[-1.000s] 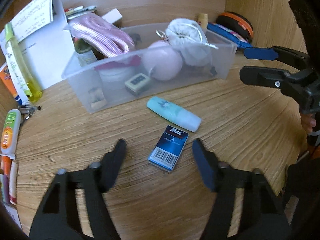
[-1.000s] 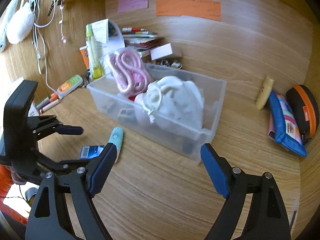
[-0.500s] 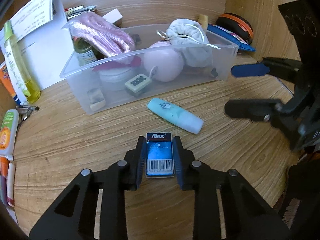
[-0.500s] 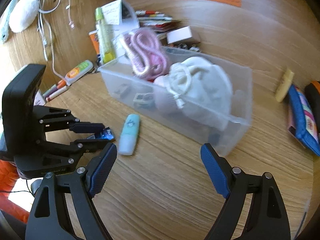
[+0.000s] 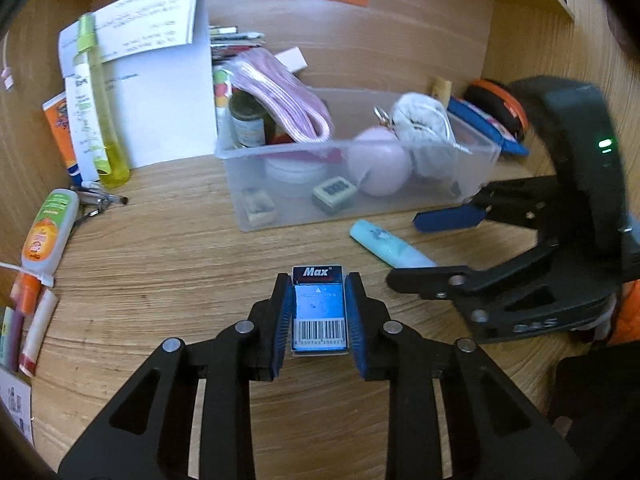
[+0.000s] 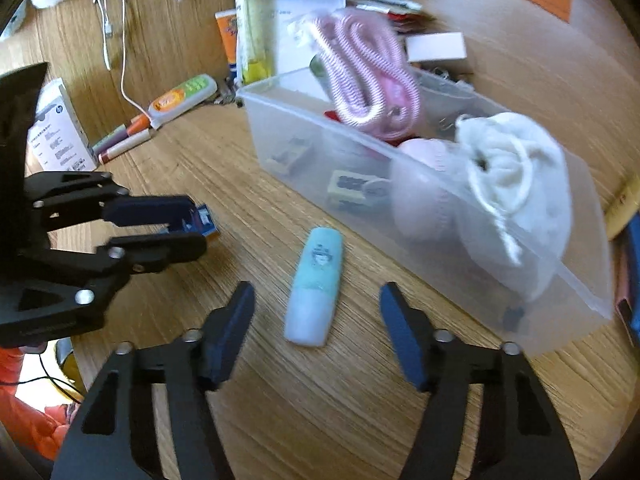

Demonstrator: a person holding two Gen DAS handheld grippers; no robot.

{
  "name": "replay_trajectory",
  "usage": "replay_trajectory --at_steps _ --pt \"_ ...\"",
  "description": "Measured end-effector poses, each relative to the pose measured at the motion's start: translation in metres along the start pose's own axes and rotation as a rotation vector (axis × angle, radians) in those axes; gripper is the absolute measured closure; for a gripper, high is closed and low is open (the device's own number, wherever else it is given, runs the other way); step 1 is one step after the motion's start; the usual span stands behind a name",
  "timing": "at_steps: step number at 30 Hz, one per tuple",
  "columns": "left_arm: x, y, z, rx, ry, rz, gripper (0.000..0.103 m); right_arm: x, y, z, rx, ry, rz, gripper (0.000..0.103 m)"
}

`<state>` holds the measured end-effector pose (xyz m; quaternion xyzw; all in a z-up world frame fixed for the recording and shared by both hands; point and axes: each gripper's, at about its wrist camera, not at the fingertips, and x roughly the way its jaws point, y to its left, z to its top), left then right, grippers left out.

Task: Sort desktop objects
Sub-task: 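Grasp the blue Max staple box with the left gripper while the right grasps the light blue tube, then carry the Max box and light blue tube over the clear box and lower them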

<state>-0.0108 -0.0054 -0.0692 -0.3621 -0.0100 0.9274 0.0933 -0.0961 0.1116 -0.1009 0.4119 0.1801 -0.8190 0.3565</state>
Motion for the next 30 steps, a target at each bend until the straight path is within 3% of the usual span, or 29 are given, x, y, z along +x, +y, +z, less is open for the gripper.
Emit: replay_trajectory --at_steps 13,18,30 --pt "-0.014 0.020 -0.001 -0.064 -0.054 -0.031 0.077 0.017 0.007 0.004 0.010 0.013 -0.017 0.080" --pt "-0.017 0.023 0.003 -0.081 -0.073 -0.054 0.077 0.015 0.010 0.005 0.042 0.010 0.070 0.080" --pt "-0.025 0.021 0.020 -0.081 -0.118 -0.065 0.077 -0.019 0.008 0.009 0.042 -0.085 0.013 0.080"
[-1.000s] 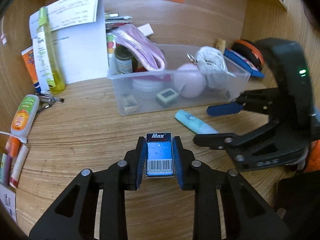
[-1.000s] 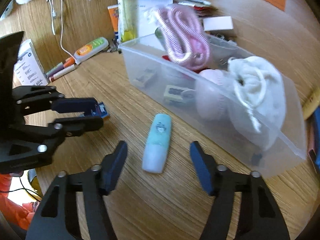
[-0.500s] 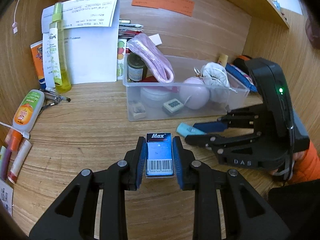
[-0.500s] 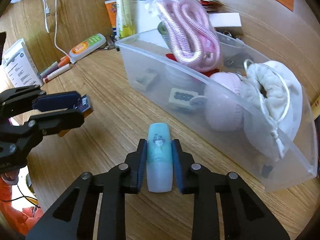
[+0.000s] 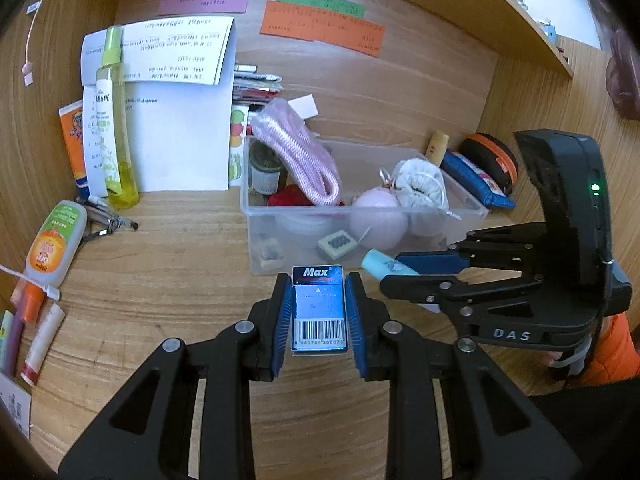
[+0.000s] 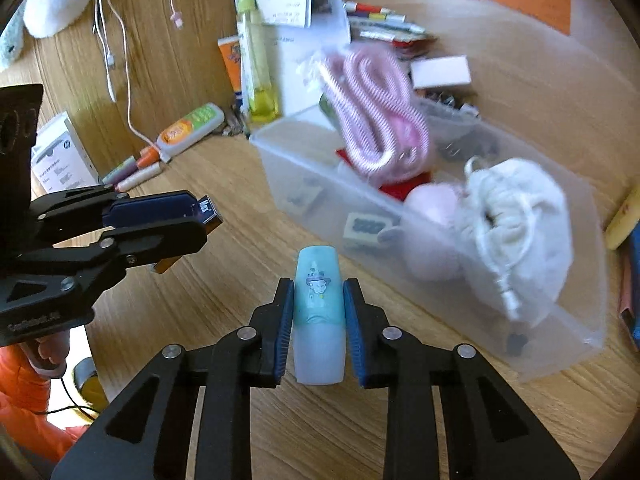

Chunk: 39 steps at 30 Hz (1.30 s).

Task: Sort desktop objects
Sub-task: 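Carry the Max box and light blue tube over the clear box and lower them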

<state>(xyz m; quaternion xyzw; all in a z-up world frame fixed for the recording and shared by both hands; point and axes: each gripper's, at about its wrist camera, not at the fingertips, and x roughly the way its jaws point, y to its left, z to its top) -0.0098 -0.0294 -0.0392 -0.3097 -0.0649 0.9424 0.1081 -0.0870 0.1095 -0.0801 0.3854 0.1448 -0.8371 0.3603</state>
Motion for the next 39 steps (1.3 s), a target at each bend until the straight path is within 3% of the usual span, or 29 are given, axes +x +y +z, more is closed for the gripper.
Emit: replay_trajectory --at_steps 22,32,39 --pt "0.012 -0.024 0.060 0.079 -0.063 -0.017 0.077 -0.066 -0.052 0.023 0.084 -0.200 -0.123 0.080" --pt "0.038 -0.028 0.092 0.108 -0.062 -0.022 0.077 -0.051 -0.069 0.046 0.112 -0.213 -0.119 0.080" --pt "0.074 -0.027 0.101 0.108 -0.014 -0.023 0.077 -0.021 -0.074 0.059 0.126 -0.167 -0.132 0.080"
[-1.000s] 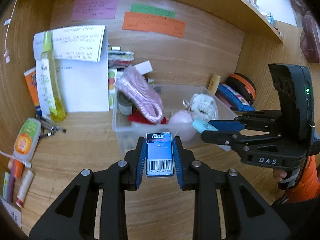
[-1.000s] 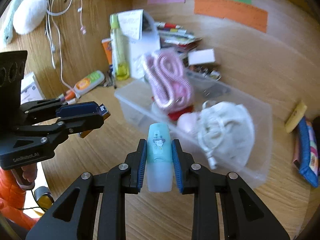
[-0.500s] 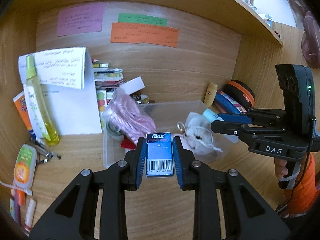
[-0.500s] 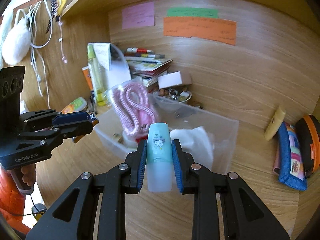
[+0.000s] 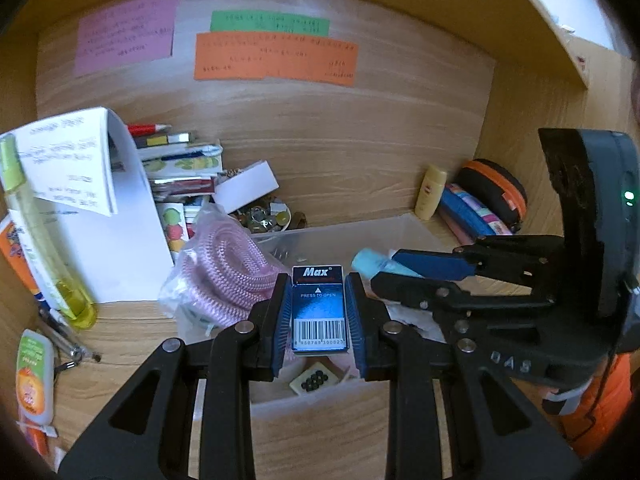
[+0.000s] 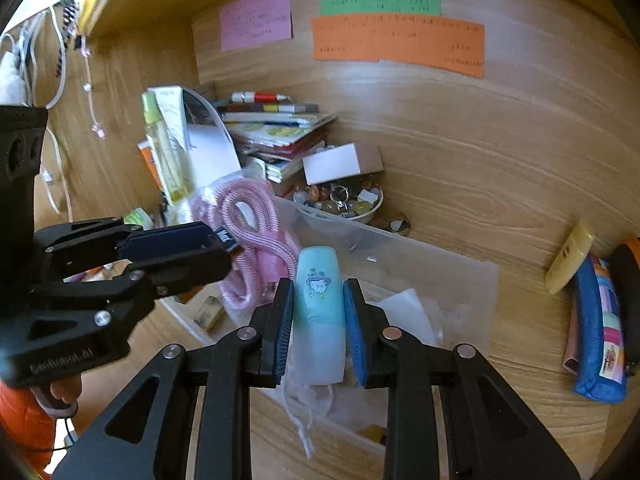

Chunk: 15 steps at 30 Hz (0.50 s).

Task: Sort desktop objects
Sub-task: 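Carry the Max box and light blue tube over the clear box and lower them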

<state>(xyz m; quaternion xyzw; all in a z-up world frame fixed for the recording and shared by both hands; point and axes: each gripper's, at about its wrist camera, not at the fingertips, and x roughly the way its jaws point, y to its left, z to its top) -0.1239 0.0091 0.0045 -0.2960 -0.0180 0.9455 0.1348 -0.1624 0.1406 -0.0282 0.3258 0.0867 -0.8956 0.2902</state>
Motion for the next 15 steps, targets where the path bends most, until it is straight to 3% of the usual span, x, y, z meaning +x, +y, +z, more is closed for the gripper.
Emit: replay_trajectory --at_steps 8,15 --pt "0.037 0.014 -0.005 -0.047 0.061 -0.017 0.077 0.018 0.000 0.004 -0.039 0.029 -0.036 0.080" --pt "0.044 0.017 -0.010 -0.043 0.072 -0.013 0.077 0.027 0.000 0.001 -0.066 0.032 -0.062 0.080"
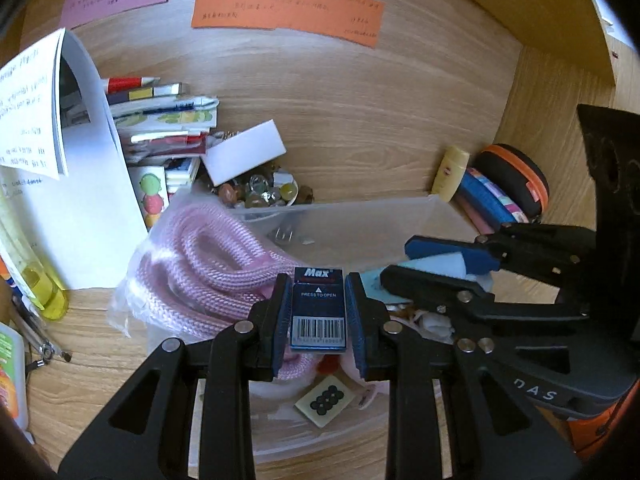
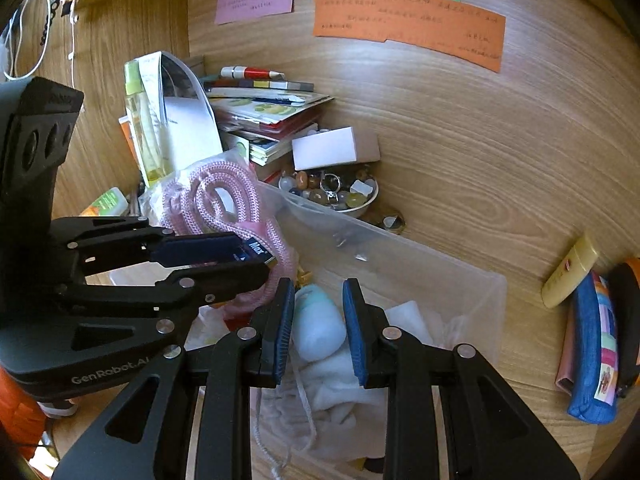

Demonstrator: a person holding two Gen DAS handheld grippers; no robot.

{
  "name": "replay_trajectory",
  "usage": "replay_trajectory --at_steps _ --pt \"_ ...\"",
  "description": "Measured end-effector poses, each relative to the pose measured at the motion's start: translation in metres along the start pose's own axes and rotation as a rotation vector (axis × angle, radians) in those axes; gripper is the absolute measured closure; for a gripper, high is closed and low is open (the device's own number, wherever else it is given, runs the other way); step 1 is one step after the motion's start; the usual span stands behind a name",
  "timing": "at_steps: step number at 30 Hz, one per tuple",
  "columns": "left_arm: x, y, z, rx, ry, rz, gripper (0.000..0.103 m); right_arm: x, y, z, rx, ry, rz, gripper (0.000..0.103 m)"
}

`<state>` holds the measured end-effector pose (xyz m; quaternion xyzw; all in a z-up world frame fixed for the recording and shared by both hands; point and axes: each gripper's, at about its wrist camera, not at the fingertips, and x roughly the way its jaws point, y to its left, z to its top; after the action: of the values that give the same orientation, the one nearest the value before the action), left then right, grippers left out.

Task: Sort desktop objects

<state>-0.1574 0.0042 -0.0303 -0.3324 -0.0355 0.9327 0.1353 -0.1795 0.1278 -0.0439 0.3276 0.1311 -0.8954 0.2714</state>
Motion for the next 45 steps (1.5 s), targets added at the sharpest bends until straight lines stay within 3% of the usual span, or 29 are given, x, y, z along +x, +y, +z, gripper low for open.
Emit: replay_trajectory --at_steps 12,19,23,36,40,43,45 --pt "-0.003 0.001 -0.001 0.001 -0.010 -0.001 0.071 -0.004 0.003 0.001 -0.038 -0.015 -0.051 0.076" --pt "-0.015 0.000 0.001 -0.017 -0.032 -0.005 0.053 -0.023 -0.005 0.002 -0.027 -0.060 -0.111 0.049" --pt "-0.021 -0.005 0.001 -0.009 -0.047 -0.003 0.049 -0.034 -0.005 0.000 -0.029 -0.080 -0.137 0.039" --pt "-0.048 -0.017 -0.004 0.009 -0.088 0.035 0.037 -0.064 0.002 -0.013 -0.050 -0.120 -0.186 0.021" --pt "-0.056 -0.017 -0.006 -0.006 -0.101 0.071 0.025 -0.070 0.003 -0.017 -0.039 -0.118 -0.181 0.018" --pt "-0.063 -0.014 -0.009 -0.032 -0.108 0.077 0.023 -0.075 0.002 -0.022 -0.022 -0.112 -0.184 0.007" --pt "-0.067 -0.014 -0.011 -0.038 -0.107 0.093 0.020 -0.079 0.002 -0.024 -0.016 -0.120 -0.180 0.007"
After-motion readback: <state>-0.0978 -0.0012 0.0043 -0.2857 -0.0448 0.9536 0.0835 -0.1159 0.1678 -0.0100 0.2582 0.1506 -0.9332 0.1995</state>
